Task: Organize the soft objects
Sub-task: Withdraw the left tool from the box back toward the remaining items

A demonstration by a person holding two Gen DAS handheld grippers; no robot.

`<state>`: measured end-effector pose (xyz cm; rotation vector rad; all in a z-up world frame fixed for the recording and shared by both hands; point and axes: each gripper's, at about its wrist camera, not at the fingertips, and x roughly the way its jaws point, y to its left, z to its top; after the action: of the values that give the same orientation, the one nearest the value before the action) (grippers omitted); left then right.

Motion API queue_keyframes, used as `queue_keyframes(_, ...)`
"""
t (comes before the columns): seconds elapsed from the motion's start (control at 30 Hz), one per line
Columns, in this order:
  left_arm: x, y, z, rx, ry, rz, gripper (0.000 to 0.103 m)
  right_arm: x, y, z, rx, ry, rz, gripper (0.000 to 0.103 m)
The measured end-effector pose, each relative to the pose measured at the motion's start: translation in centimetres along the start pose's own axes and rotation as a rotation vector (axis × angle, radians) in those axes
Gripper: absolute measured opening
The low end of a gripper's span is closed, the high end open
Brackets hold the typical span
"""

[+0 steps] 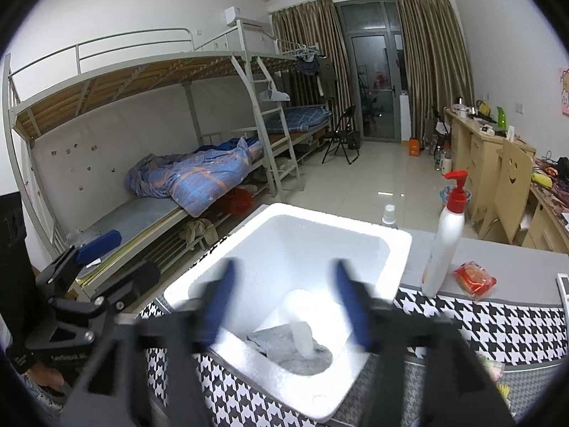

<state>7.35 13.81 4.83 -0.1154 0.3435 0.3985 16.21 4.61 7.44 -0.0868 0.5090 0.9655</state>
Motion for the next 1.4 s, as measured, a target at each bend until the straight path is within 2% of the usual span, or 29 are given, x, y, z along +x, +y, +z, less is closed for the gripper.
queue_keyframes(0.27,-0.1,-0.1,-0.1,0.000,-0.001,-0.004,0.102,-0.6,0.3,0.2,-0.020,0.000,-0.014,0.077)
queue_keyframes(0.57,-1.0,-0.6,0.2,0.009,-0.014,0.000,0.102,-1.9,0.5,-0.2,-0.048,-0.042,-0.082,0.096)
queue_keyframes(1.0,-2.3,-1.6,0.5,0.020,-0.026,-0.016,0.102,-4.2,1.0,-0.9,-0.076,-0.073,-0.111,0.097)
queue_keyframes(1.4,-4.3,-4.0,0.6,0.028,-0.045,-0.064,0.102,-7.0,0.3,-1.9,-0.051,-0.112,-0.142,0.097)
